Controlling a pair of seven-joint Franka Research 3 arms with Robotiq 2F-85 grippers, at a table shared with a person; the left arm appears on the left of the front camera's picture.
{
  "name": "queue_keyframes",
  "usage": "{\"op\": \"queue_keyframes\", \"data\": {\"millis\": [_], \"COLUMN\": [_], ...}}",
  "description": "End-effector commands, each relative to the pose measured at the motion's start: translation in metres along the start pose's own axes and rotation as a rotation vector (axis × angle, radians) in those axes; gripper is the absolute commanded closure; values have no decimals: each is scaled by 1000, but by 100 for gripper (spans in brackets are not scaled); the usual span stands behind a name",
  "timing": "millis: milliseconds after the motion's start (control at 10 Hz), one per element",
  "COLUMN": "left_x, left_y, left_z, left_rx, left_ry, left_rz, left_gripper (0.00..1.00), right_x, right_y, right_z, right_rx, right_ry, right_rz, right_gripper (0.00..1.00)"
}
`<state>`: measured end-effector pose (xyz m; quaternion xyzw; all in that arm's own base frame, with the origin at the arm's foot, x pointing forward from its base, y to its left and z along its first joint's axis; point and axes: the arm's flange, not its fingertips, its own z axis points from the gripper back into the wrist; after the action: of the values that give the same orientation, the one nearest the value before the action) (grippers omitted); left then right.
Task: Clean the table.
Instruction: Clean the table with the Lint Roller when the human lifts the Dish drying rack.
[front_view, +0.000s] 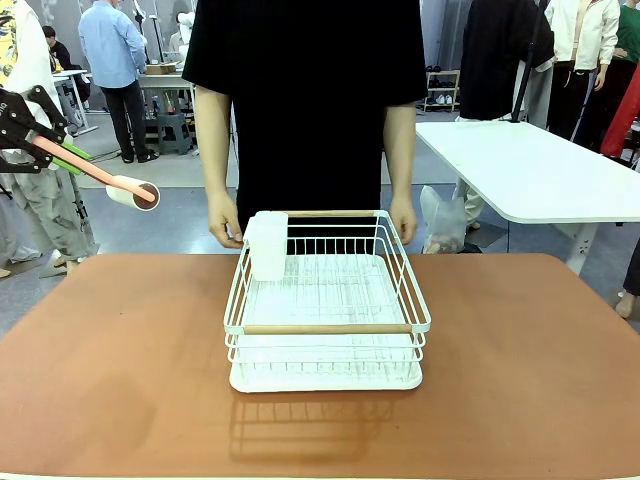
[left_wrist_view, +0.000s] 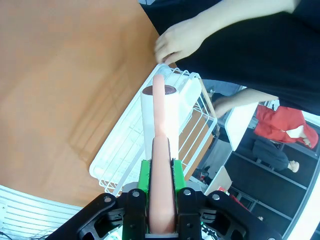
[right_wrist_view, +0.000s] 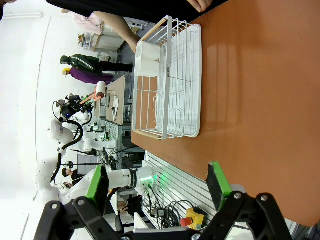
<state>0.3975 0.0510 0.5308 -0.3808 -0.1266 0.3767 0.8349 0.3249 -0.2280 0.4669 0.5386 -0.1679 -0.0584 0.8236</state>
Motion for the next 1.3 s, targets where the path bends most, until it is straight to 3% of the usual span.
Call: {"op": "queue_keyframes", "data": {"millis": [0, 1200], "left_x": [-1, -1], "left_y": [-1, -1], "left_z": [1, 1], "left_rx": [-3, -3], "left_ry": [0, 0], "left_rz": [1, 1], "left_gripper": [100, 100], "right_x": [0, 0], "right_y": [4, 4], "right_z": [2, 2], "right_rx": [16, 16], "right_ry": [-6, -6], "right_rz": [15, 15], "right_gripper": [0, 0]}}
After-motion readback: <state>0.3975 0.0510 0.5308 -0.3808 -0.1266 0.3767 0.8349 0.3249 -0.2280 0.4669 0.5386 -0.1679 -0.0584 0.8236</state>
